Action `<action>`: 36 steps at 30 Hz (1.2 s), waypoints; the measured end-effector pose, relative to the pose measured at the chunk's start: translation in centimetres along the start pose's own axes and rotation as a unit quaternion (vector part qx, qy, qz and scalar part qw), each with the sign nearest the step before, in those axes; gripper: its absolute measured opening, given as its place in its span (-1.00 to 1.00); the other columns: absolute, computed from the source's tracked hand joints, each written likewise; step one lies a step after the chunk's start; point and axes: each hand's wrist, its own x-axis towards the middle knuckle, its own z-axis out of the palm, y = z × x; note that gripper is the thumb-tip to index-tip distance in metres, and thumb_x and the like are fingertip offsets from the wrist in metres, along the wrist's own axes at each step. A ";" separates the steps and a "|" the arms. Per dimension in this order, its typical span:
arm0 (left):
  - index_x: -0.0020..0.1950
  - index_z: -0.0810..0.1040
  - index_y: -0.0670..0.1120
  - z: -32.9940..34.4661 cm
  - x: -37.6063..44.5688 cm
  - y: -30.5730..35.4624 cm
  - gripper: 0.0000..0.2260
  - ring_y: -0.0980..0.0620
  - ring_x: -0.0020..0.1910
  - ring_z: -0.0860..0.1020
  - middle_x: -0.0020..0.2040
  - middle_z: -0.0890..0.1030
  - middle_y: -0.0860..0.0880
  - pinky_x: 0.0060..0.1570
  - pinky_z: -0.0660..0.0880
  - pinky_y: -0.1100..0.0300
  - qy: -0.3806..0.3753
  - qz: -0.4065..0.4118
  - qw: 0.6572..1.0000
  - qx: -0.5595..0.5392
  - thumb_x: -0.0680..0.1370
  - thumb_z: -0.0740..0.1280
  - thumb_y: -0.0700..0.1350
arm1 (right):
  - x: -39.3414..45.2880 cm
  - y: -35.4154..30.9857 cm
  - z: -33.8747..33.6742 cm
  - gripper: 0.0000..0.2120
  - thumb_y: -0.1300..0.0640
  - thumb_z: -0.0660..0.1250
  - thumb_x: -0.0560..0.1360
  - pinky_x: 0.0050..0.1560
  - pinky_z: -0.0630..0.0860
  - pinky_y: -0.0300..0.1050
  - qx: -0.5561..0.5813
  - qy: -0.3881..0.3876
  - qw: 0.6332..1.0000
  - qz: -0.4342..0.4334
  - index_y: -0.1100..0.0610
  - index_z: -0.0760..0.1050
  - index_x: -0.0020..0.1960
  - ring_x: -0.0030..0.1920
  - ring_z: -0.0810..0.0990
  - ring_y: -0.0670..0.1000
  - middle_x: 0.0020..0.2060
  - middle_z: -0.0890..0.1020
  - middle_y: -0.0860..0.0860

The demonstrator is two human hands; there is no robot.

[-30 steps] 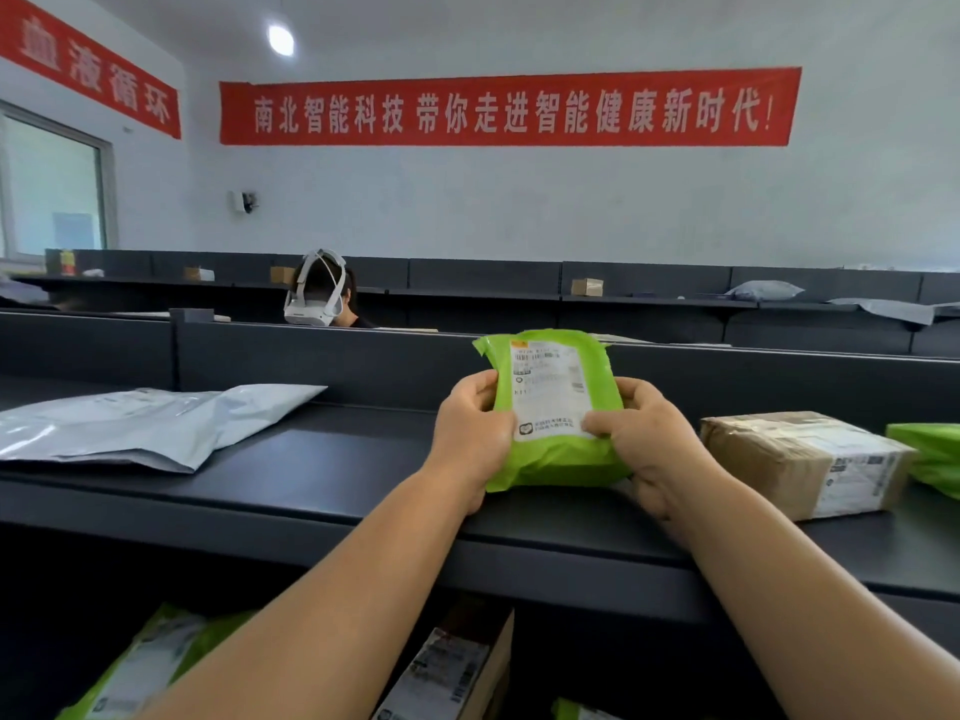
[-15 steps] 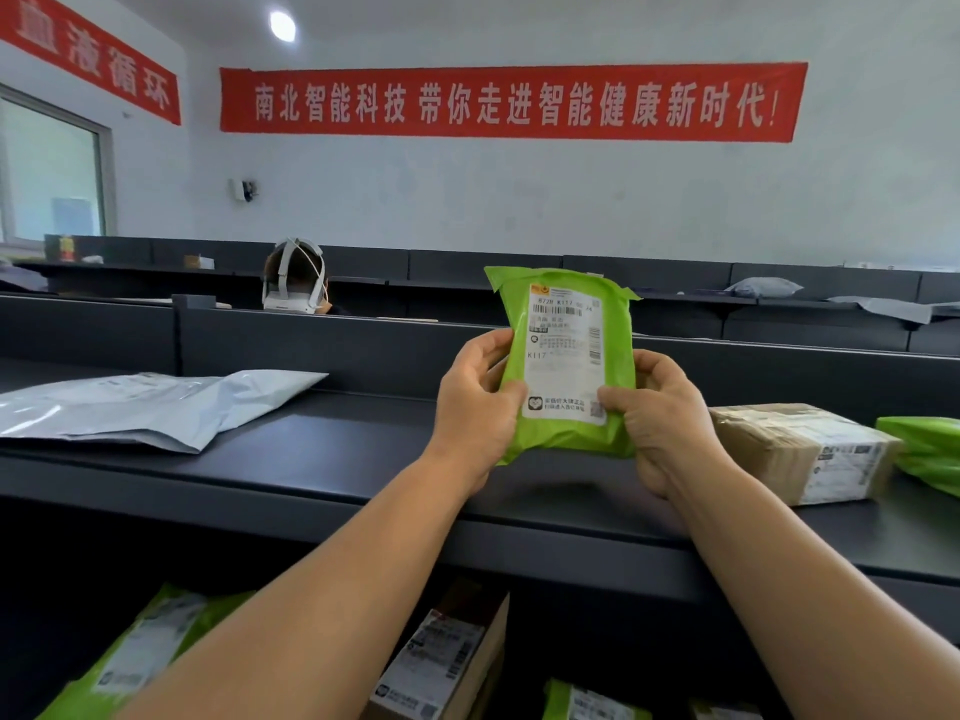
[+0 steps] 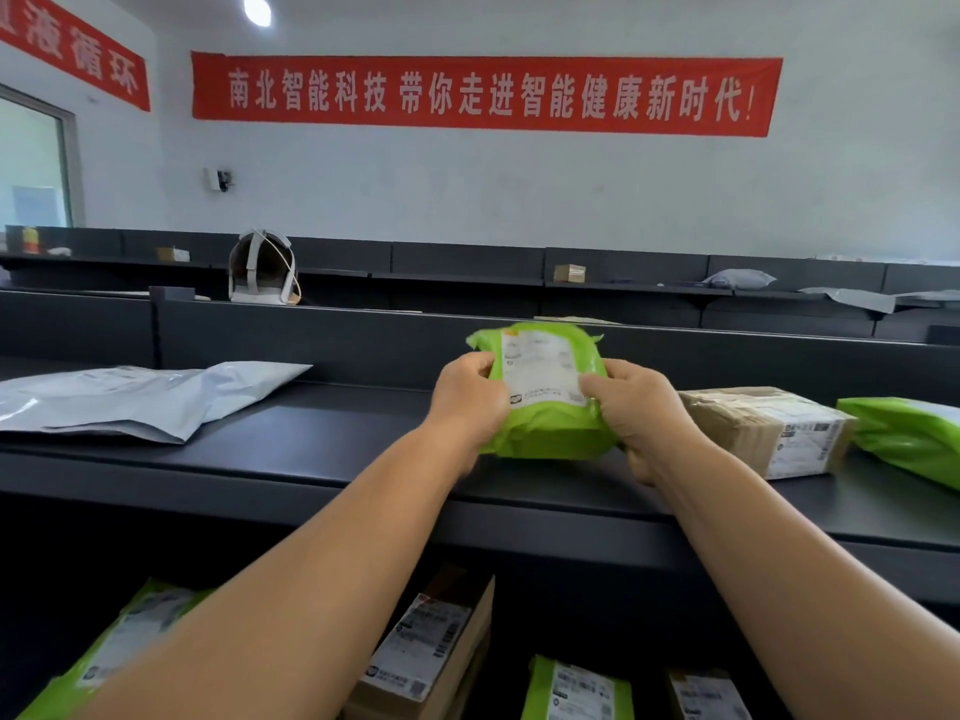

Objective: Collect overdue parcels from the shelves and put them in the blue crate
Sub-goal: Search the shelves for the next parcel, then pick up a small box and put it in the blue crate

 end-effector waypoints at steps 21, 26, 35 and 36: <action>0.55 0.11 -0.07 6.5 -2.8 6.3 -0.40 0.01 0.29 0.44 0.51 0.27 -0.07 0.29 0.35 0.07 0.007 0.094 0.989 0.116 0.58 0.23 0.09 | -2.2 -4.1 -6.7 -0.41 -0.04 0.22 0.59 0.41 0.25 0.02 -0.200 0.072 0.971 -0.112 0.09 0.14 0.55 0.47 0.26 0.10 0.49 0.30 0.04; 0.55 0.12 -0.05 11.5 -3.3 7.7 -0.33 -0.08 0.40 0.37 0.50 0.30 -0.09 0.35 0.35 -0.01 -0.046 0.082 0.991 0.097 0.54 0.25 0.18 | -2.0 -4.0 -11.4 -0.43 -0.06 0.20 0.59 0.42 0.27 0.17 -0.212 0.114 0.965 -0.102 0.05 0.16 0.54 0.47 0.23 0.14 0.49 0.27 0.07; 0.54 0.11 -0.20 17.2 -3.8 6.5 -0.36 -0.12 0.40 0.32 0.50 0.26 -0.13 0.08 0.30 0.13 -0.059 -0.062 0.986 0.142 0.60 0.15 0.16 | 0.7 -1.5 -17.6 -0.38 -0.06 0.16 0.57 0.40 0.27 0.18 -0.201 0.100 0.974 0.028 0.09 0.10 0.56 0.44 0.25 0.20 0.46 0.32 0.10; 0.53 0.13 -0.22 17.4 -3.8 6.2 -0.38 -0.12 0.34 0.36 0.48 0.30 -0.14 0.03 0.28 0.15 -0.053 -0.073 0.985 0.145 0.61 0.15 0.15 | 1.0 -1.0 -18.0 -0.37 -0.06 0.15 0.56 0.39 0.27 0.17 -0.197 0.095 0.975 0.045 0.11 0.08 0.56 0.43 0.26 0.22 0.46 0.31 0.11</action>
